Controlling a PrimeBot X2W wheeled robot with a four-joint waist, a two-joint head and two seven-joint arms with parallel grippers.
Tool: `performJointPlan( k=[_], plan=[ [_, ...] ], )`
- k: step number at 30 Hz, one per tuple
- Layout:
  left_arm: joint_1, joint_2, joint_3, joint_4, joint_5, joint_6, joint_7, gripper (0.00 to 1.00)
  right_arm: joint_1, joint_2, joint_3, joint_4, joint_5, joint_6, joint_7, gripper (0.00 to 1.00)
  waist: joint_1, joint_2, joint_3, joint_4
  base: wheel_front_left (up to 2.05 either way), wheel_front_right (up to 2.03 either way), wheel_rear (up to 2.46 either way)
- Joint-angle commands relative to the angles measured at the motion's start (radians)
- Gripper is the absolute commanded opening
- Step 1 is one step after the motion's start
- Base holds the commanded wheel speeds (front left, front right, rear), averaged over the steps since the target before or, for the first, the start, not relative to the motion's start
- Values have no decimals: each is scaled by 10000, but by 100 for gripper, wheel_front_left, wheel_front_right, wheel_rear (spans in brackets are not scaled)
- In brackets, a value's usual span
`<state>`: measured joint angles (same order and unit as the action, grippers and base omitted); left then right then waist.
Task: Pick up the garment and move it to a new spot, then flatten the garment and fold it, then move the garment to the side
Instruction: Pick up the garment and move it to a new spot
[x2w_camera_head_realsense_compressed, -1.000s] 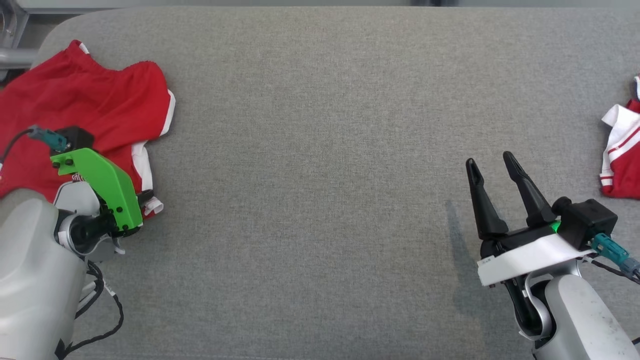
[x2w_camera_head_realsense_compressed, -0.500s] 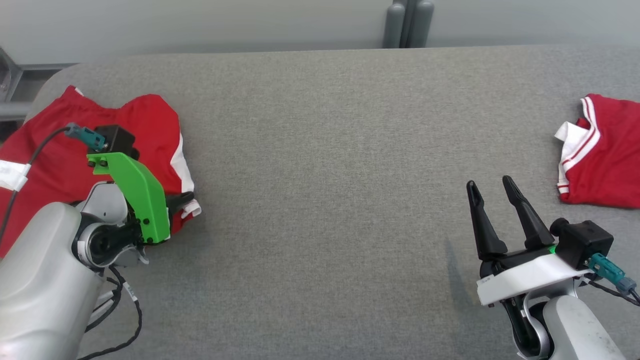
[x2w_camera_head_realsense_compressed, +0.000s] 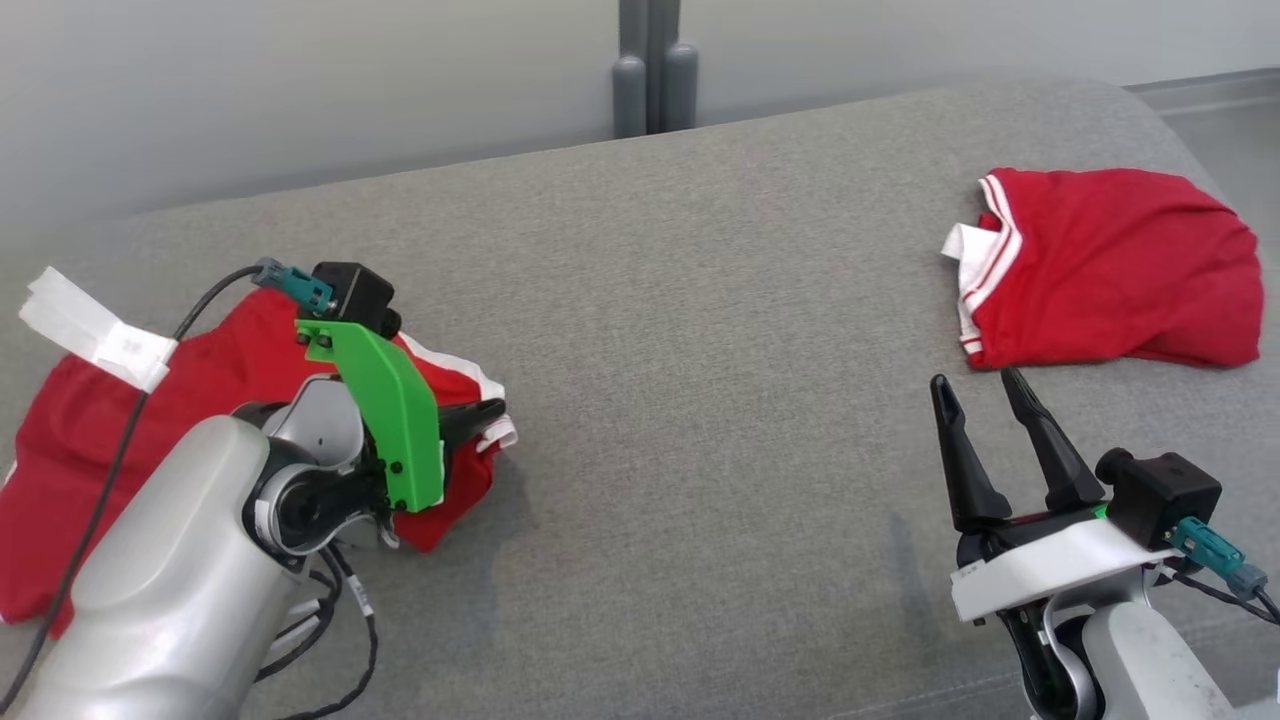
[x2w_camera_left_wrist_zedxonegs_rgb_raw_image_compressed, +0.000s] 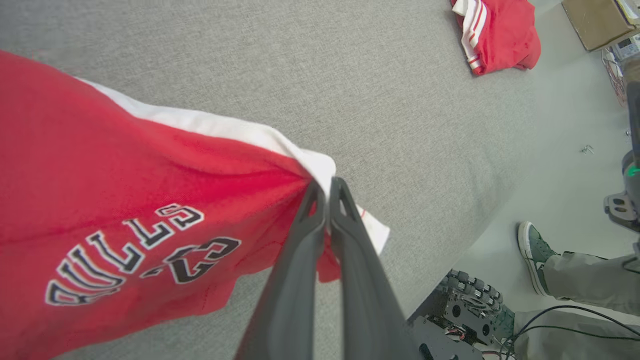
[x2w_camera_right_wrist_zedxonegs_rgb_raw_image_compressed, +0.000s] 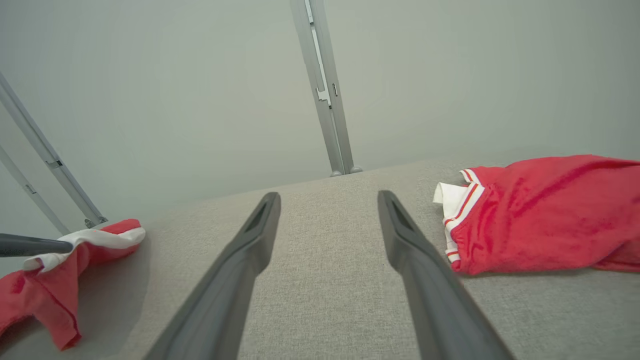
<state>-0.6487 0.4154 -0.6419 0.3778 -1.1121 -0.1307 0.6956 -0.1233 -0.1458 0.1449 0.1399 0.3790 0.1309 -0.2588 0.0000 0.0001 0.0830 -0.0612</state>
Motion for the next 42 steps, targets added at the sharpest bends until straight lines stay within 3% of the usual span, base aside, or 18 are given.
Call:
performJointPlan(
  k=[1,18,30,39,40,41,42],
  plan=[
    [-158,-259,-27,60,143,27,-191,0,88,-46,-3,28,106,-3,-60,100,0,-1,-137,-921,0,0,0],
    [-2278,-2594,-60,2855,752,348,-1824,0,-573,202,245,53,221,-3,-50,100,0,-1,965,-3204,0,0,0],
    [-3944,-3095,147,5052,1015,251,-3004,0,-925,519,358,54,286,-3,-50,100,0,-1,1861,-4412,0,0,0],
    [-4281,-3452,-69,5906,724,17,-3528,0,-932,490,243,61,151,-3,-50,100,0,-1,1839,-4280,0,0,0],
    [-4301,-3487,-129,5927,683,3,-3532,8,-941,473,246,65,140,-3,-50,100,0,-1,1812,-4210,0,0,0],
    [-4308,-3519,-186,5945,665,-11,-3564,36,-949,453,266,85,132,-3,-50,100,0,-1,1778,-4140,0,0,0],
    [-4310,-3538,-238,5954,650,-15,-3583,100,-949,442,279,106,122,-3,-50,100,0,-1,1738,-4068,0,0,0]
  ],
)
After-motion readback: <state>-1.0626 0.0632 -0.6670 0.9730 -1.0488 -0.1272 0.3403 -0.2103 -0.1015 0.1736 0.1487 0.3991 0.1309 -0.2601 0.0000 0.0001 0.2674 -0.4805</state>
